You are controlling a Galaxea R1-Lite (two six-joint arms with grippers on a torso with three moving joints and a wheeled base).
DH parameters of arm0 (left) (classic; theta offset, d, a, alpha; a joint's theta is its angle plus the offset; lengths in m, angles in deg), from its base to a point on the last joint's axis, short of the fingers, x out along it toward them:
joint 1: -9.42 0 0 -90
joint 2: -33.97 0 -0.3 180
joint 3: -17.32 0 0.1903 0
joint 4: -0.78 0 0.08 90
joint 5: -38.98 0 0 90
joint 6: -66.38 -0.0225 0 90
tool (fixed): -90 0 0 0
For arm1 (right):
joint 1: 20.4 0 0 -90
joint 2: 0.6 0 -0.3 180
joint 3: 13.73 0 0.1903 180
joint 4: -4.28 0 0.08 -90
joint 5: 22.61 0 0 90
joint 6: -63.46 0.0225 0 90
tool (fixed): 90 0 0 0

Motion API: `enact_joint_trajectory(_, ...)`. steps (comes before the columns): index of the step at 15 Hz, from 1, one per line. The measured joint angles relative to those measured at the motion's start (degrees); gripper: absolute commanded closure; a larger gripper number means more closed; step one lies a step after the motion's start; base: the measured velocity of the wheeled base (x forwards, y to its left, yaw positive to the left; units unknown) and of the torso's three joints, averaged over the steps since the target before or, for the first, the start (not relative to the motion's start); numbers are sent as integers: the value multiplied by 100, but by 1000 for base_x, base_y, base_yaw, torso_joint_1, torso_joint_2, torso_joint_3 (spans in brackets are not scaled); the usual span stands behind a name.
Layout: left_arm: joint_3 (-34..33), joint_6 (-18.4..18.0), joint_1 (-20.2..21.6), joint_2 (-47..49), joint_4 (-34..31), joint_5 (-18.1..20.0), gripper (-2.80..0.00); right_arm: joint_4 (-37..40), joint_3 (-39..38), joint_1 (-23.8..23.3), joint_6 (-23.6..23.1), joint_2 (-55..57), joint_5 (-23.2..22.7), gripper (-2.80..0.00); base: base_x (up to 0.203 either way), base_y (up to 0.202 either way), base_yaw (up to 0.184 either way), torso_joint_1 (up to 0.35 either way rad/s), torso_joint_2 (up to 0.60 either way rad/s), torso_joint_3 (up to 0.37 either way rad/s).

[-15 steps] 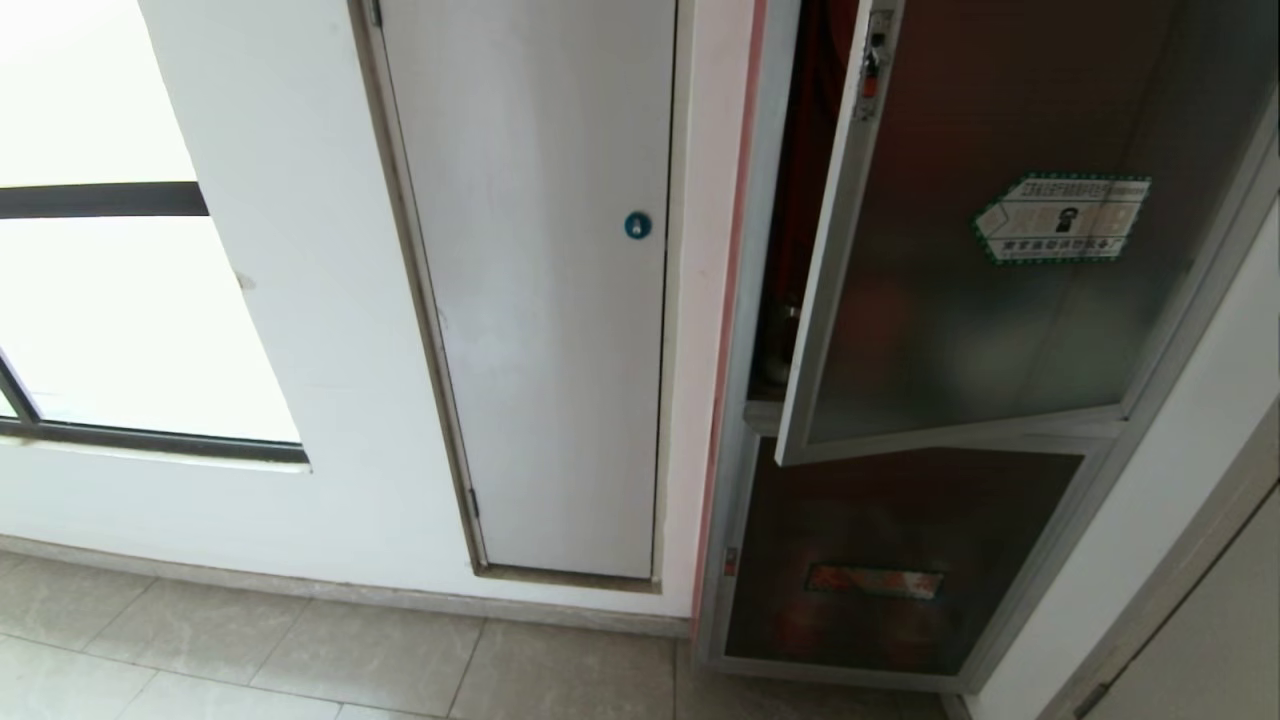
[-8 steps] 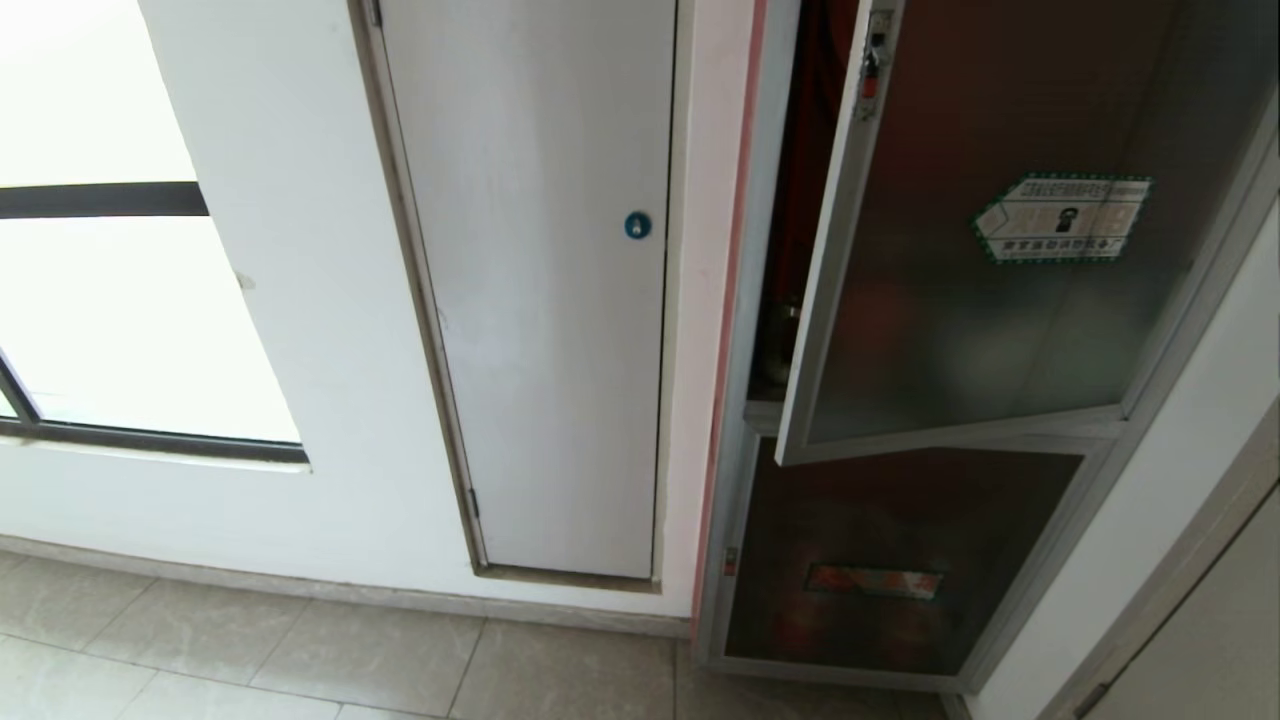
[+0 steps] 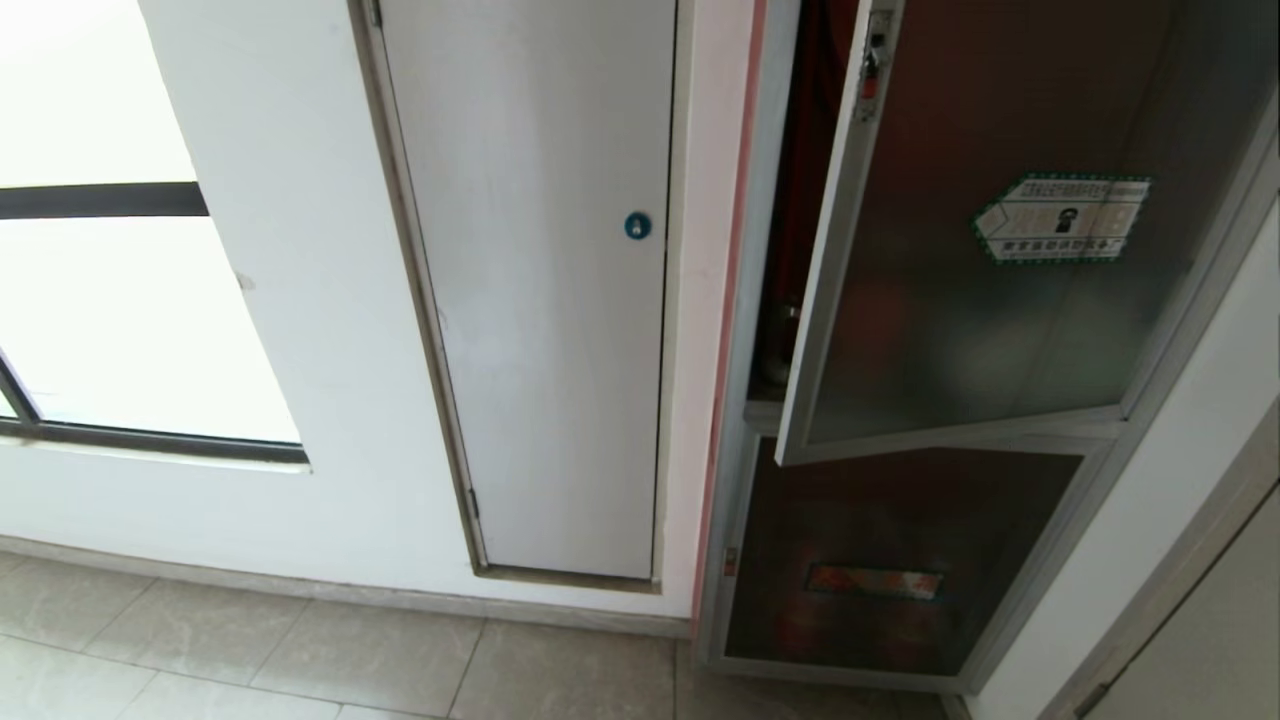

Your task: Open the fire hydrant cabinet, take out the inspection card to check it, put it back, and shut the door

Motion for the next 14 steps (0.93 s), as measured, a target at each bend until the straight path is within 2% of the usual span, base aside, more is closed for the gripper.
enact_joint_trajectory(14,0,-1,0,0,0,1,0,0,0,0,2,0,3,0,194,0,0,4,2,1)
